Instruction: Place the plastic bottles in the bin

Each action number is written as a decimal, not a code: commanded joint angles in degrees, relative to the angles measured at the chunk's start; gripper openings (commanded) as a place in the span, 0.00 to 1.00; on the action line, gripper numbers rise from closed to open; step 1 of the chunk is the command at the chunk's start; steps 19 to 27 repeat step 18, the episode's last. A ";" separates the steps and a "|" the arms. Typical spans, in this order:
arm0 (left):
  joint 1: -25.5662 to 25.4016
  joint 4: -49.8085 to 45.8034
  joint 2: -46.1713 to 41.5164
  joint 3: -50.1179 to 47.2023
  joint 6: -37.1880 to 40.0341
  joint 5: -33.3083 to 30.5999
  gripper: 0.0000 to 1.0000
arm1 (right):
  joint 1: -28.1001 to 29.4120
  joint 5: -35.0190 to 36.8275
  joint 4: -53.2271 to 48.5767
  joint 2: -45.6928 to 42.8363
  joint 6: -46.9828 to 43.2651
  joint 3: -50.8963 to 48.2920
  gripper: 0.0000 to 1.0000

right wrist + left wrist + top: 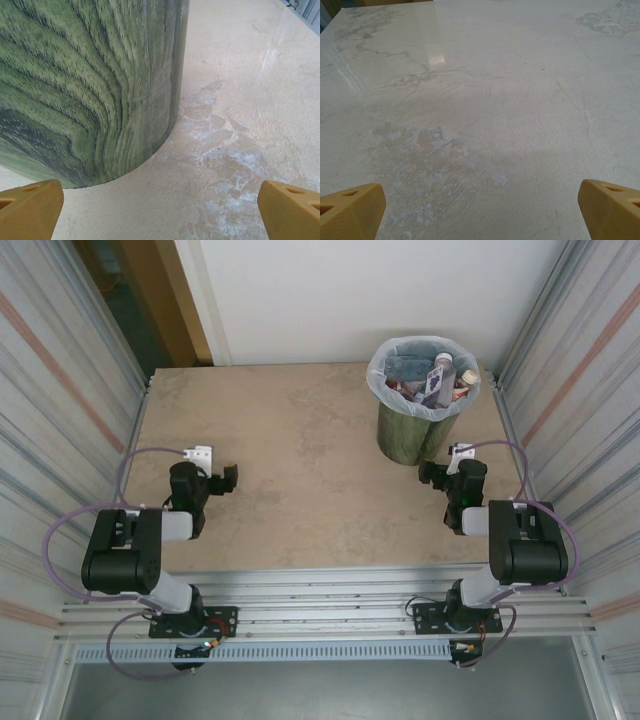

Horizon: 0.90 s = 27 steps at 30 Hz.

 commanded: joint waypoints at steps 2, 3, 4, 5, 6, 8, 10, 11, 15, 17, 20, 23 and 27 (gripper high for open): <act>-0.17 0.66 0.03 0.42 -0.60 -1.00 0.99 | 0.46 0.80 -0.13 0.25 0.91 0.84 0.98; -0.21 0.68 0.05 0.42 -0.56 -0.96 0.99 | 0.42 0.83 -0.22 0.19 0.94 0.80 0.98; -0.20 0.63 0.01 0.42 -0.59 -1.01 0.99 | 0.48 0.81 -0.21 0.24 0.92 0.82 0.98; -0.25 0.63 0.05 0.48 -0.53 -0.93 0.99 | 0.47 0.79 -0.20 0.30 0.89 0.77 0.98; -0.20 0.77 -0.01 0.42 -0.56 -1.00 0.99 | 0.47 0.78 -0.23 0.25 0.91 0.81 0.98; -0.20 0.67 0.03 0.44 -0.60 -0.97 0.99 | 0.43 0.78 -0.24 0.25 0.87 0.79 0.98; -0.25 0.71 0.00 0.42 -0.60 -1.00 0.99 | 0.46 0.78 -0.24 0.34 0.94 0.79 0.98; -0.17 0.69 -0.01 0.41 -0.60 -0.94 0.99 | 0.35 0.72 -0.24 0.32 1.02 0.84 0.98; -0.21 0.68 0.03 0.40 -0.58 -0.97 0.99 | 0.22 0.52 -0.39 0.43 1.08 0.97 0.98; -0.23 0.65 0.06 0.41 -0.60 -1.00 0.99 | 0.28 0.45 -0.40 0.34 1.09 0.88 0.98; -0.25 0.71 -0.01 0.43 -0.59 -1.01 0.99 | 0.16 0.39 -0.35 0.34 1.11 0.87 0.98; -0.25 0.71 -0.01 0.43 -0.59 -1.01 0.99 | 0.16 0.39 -0.35 0.34 1.11 0.87 0.98; -0.25 0.71 -0.01 0.43 -0.59 -1.01 0.99 | 0.16 0.39 -0.35 0.34 1.11 0.87 0.98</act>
